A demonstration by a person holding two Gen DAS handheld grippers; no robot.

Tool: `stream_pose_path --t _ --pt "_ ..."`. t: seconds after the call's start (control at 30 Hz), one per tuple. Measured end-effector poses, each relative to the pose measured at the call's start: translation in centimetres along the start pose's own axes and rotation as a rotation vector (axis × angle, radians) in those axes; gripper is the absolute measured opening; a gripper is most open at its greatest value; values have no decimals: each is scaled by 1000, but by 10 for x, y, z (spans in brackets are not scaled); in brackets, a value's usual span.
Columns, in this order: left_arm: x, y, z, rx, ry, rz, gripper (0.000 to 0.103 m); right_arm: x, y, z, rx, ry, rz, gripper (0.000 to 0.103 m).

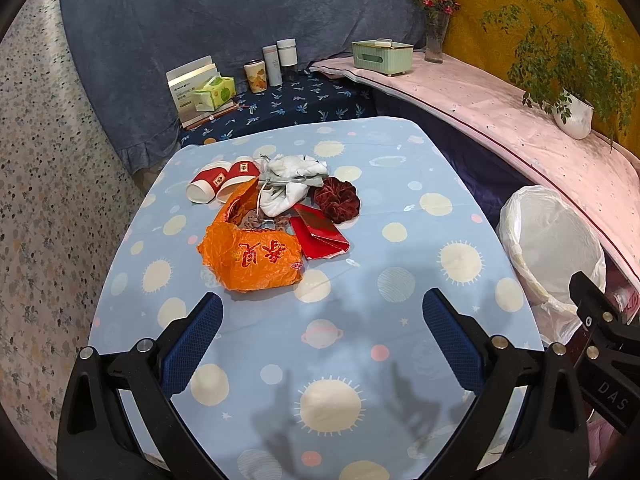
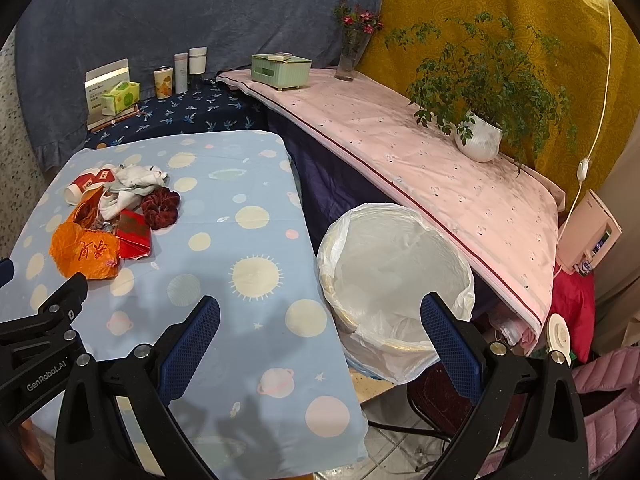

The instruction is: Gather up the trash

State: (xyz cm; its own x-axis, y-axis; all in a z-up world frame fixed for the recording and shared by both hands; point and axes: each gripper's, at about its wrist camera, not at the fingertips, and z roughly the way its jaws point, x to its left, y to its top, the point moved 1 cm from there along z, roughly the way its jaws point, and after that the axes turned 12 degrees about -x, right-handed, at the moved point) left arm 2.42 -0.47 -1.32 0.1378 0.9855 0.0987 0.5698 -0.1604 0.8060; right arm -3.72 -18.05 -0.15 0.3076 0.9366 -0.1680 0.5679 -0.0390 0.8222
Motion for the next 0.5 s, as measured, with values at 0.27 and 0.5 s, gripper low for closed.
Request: stream_pose_path --t 0.27,0.5 --pt "-2 -3 -1 -5 -10 -1 95 -2 -1 1 0 -3 0 96" --pt "-3 -3 -3 -14 -16 2 95 -4 -2 0 -1 -8 -1 96"
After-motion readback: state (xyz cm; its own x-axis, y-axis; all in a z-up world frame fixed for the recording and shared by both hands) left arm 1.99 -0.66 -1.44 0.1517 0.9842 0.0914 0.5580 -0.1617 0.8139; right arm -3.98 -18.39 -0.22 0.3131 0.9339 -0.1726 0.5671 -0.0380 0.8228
